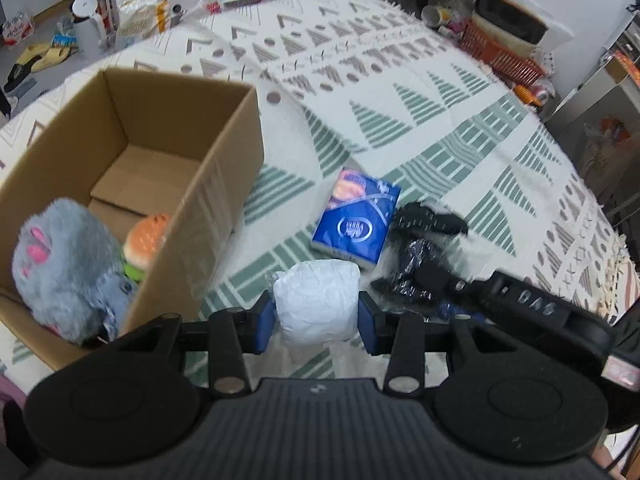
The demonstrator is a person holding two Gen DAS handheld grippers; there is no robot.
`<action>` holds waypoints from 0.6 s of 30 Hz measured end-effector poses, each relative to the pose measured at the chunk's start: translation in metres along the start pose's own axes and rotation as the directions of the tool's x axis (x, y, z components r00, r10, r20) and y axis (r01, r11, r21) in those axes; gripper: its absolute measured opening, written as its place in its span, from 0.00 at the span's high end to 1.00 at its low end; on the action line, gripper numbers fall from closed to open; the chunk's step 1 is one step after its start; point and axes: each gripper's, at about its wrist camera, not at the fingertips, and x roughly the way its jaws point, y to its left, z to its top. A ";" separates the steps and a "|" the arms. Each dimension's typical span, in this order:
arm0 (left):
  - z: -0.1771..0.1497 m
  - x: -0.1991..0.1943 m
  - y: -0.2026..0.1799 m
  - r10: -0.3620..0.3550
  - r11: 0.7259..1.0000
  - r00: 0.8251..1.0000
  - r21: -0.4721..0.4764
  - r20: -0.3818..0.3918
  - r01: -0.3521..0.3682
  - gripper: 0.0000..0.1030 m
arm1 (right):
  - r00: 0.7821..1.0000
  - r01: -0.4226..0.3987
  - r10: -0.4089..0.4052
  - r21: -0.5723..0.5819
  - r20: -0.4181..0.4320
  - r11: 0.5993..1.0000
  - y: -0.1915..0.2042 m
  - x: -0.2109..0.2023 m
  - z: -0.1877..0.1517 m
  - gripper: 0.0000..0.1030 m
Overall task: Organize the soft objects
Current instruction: 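Grasp the white cloth bundle with the left tool while the right tool grasps the black bag, then carry the white cloth and black bag over the box with both tools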
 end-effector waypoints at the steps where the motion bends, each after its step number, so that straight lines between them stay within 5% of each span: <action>1: 0.000 -0.002 0.001 -0.004 1.000 1.000 -0.001 0.003 0.004 0.59 | 1.000 0.005 -0.005 -0.003 0.009 1.000 0.001 -0.004 -0.001 0.73; 18: -0.018 -0.065 0.020 -0.082 0.997 0.995 0.006 0.053 0.082 0.59 | 0.990 0.033 -0.027 -0.039 0.139 0.999 0.048 -0.079 -0.034 0.73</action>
